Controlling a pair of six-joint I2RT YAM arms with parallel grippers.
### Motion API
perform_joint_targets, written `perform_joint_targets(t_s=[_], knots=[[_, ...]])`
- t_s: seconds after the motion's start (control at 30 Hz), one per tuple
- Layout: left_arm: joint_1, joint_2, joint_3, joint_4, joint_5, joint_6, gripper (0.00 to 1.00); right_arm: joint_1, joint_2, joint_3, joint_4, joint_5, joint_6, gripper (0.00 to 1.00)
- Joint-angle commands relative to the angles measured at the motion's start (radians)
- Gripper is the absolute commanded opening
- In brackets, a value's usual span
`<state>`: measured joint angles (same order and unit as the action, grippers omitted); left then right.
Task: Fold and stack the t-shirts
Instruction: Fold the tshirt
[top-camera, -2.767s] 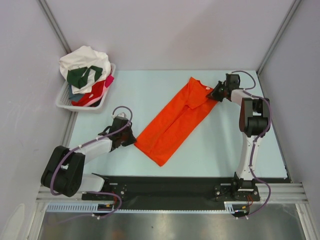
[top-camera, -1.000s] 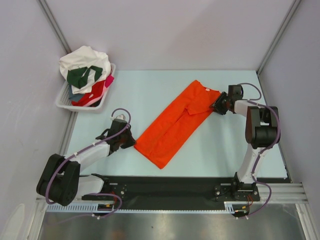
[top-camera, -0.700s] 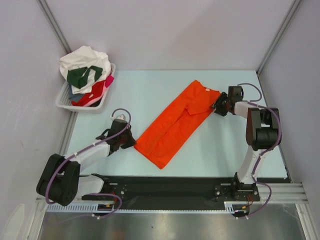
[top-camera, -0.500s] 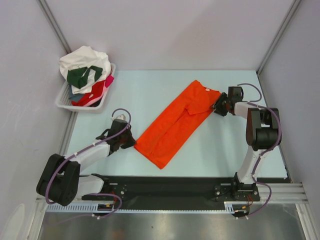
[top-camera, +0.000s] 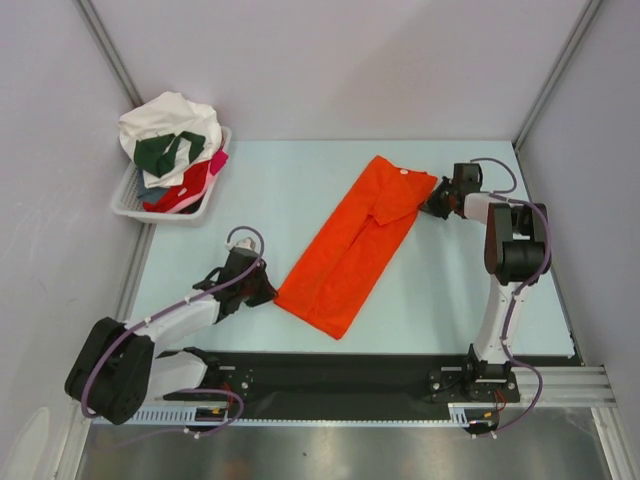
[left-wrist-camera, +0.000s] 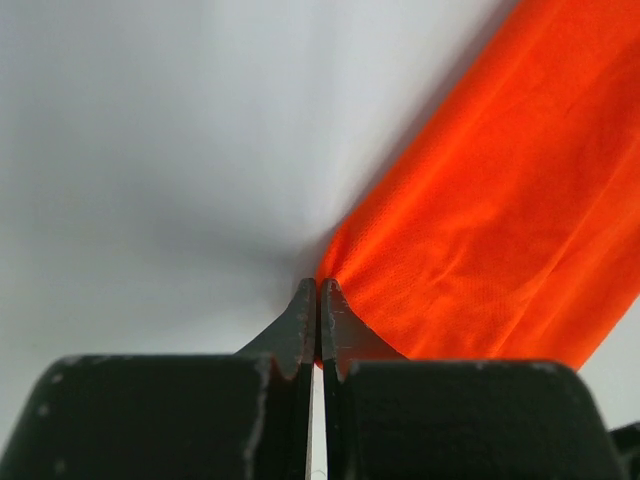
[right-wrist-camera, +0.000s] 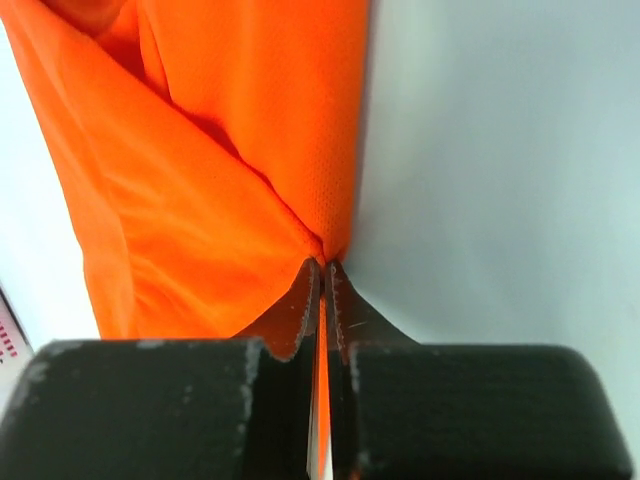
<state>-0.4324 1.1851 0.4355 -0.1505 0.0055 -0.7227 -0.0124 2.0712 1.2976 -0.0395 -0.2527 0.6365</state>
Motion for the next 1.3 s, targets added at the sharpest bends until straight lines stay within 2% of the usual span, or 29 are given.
perform_joint_targets(t_s=[0.0,0.27,0.5,0.67,0.7,0.73,0.77,0.8,0.87,0.9,0.93,1.03,1.07,1.13,1.17,1.27], knots=[[-0.069,-0.059,-0.041,0.015,-0.031,-0.089,0.0,0.0,0.081,0.072,-0.031,0.009,-0.005,0.0],[-0.247,-0.085,-0.109,0.112,-0.073,-0.268,0.0,0.04,0.285,0.36,-0.069,-0.102,-0.003,0.0],[-0.469,0.043,-0.054,0.147,-0.18,-0.403,0.01,0.058,0.455,0.592,-0.075,-0.187,0.029,0.0],[-0.523,0.134,0.031,0.174,-0.208,-0.432,0.0,0.088,0.562,0.799,-0.186,-0.207,0.014,0.02],[-0.531,0.14,0.043,0.172,-0.206,-0.426,0.0,0.095,0.587,0.824,-0.198,-0.209,0.012,0.04],[-0.531,0.145,0.054,0.17,-0.205,-0.422,0.01,0.097,0.592,0.866,-0.213,-0.209,0.012,0.12],[-0.531,0.145,0.068,0.167,-0.203,-0.414,0.07,0.095,0.589,0.87,-0.232,-0.206,0.014,0.31],[-0.531,0.14,0.072,0.164,-0.203,-0.405,0.11,0.097,0.563,0.858,-0.226,-0.204,0.014,0.36],[-0.531,0.117,0.065,0.166,-0.213,-0.379,0.28,0.094,0.517,0.786,-0.201,-0.192,0.008,0.47],[-0.531,0.087,0.056,0.17,-0.217,-0.368,0.39,0.092,0.492,0.755,-0.189,-0.191,0.003,0.48],[-0.531,0.068,0.04,0.17,-0.226,-0.36,0.55,0.086,0.434,0.684,-0.171,-0.191,-0.004,0.49],[-0.528,-0.013,0.019,0.158,-0.262,-0.334,0.71,0.075,0.328,0.541,-0.114,-0.213,-0.024,0.5],[-0.52,-0.043,0.011,0.158,-0.26,-0.316,0.76,0.075,0.25,0.437,-0.103,-0.221,-0.026,0.5],[-0.502,-0.053,0.011,0.158,-0.239,-0.299,0.77,0.08,0.158,0.309,-0.071,-0.227,-0.034,0.5],[-0.465,-0.053,0.011,0.157,-0.22,-0.279,0.77,0.091,0.065,0.178,-0.06,-0.226,-0.038,0.49],[-0.392,-0.022,0.017,0.158,-0.135,-0.236,0.72,0.118,-0.101,-0.004,-0.054,-0.182,-0.05,0.47]])
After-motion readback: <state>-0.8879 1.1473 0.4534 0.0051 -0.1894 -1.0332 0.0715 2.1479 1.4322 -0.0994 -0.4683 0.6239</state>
